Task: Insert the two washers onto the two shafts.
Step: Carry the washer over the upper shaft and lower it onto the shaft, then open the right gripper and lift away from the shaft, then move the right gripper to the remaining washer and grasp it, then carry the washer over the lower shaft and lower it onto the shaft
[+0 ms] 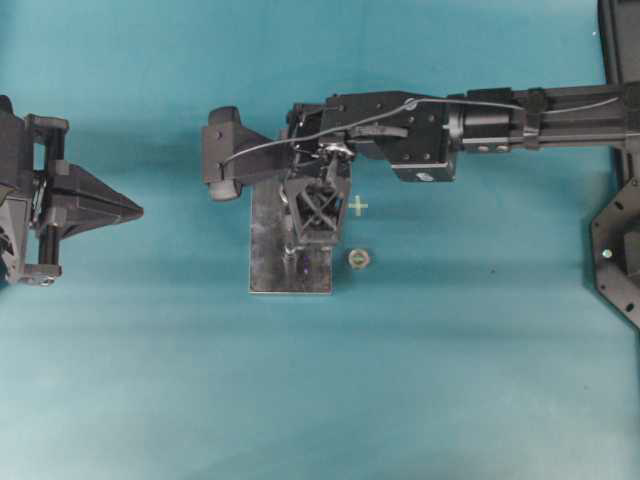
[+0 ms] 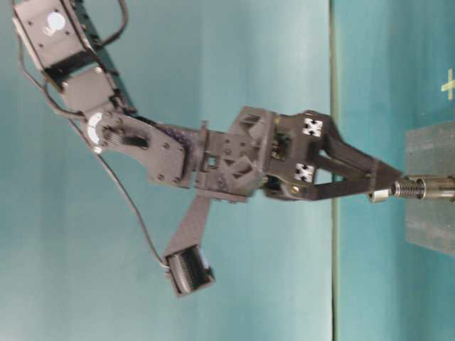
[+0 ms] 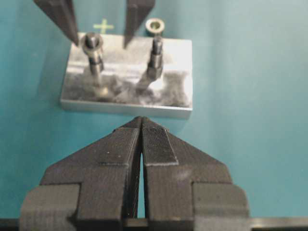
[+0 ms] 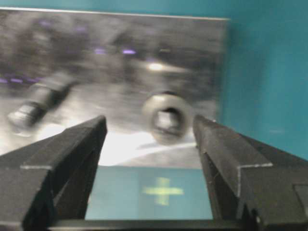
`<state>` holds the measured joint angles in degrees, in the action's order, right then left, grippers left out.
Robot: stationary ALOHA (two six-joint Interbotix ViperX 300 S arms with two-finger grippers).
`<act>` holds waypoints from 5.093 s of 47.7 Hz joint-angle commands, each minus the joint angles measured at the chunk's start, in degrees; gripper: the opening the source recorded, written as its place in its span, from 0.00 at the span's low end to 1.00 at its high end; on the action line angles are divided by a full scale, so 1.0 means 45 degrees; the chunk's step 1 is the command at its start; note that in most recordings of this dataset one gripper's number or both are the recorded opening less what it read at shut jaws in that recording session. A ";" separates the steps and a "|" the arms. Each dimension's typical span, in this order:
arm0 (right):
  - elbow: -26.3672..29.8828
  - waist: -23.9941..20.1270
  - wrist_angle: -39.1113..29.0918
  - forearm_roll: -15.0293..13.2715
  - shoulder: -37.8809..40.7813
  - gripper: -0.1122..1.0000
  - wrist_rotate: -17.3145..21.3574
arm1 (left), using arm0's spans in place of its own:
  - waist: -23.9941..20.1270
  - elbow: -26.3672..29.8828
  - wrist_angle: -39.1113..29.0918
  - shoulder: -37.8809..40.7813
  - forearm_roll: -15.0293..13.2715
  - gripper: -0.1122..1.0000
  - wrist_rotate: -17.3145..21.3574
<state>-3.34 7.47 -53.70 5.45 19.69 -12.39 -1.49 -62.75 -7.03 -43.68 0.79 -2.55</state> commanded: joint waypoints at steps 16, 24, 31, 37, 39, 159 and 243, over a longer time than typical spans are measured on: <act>0.0332 0.0313 0.0098 0.0762 -0.0215 0.66 -0.0547 | 0.0000 0.0176 0.0098 -0.0020 0.0020 0.10 -0.0020; 0.0625 0.0898 0.0352 -0.0059 0.0059 0.60 -0.0234 | 0.0000 0.0195 0.0098 -0.0020 0.0000 0.10 -0.0020; 0.0938 0.1035 0.0234 -0.0488 0.0078 0.60 -0.0039 | 0.0000 0.0234 0.0098 -0.0039 0.0000 0.10 -0.0039; 0.0977 0.0625 -0.0547 -0.0215 -0.0117 0.60 -0.0215 | 0.0000 0.0234 0.0098 -0.0059 0.0020 0.10 -0.0039; 0.0957 0.0430 -0.0957 0.0000 -0.0176 0.60 -0.0293 | 0.0000 0.0234 0.0098 -0.0059 0.0000 0.10 -0.0039; -0.5430 -0.1191 0.3711 0.1230 -0.2070 0.40 -0.0020 | 0.0000 0.0312 0.0020 0.0059 0.0020 0.10 -0.0059; -0.0391 -0.1504 0.1094 -0.0078 -0.1016 0.40 -0.0156 | 0.0000 0.0352 0.0020 -0.0020 0.0020 0.10 -0.0059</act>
<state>-6.59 0.88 -49.39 5.10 15.91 -12.30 -1.49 -62.58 -7.21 -43.68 0.79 -2.64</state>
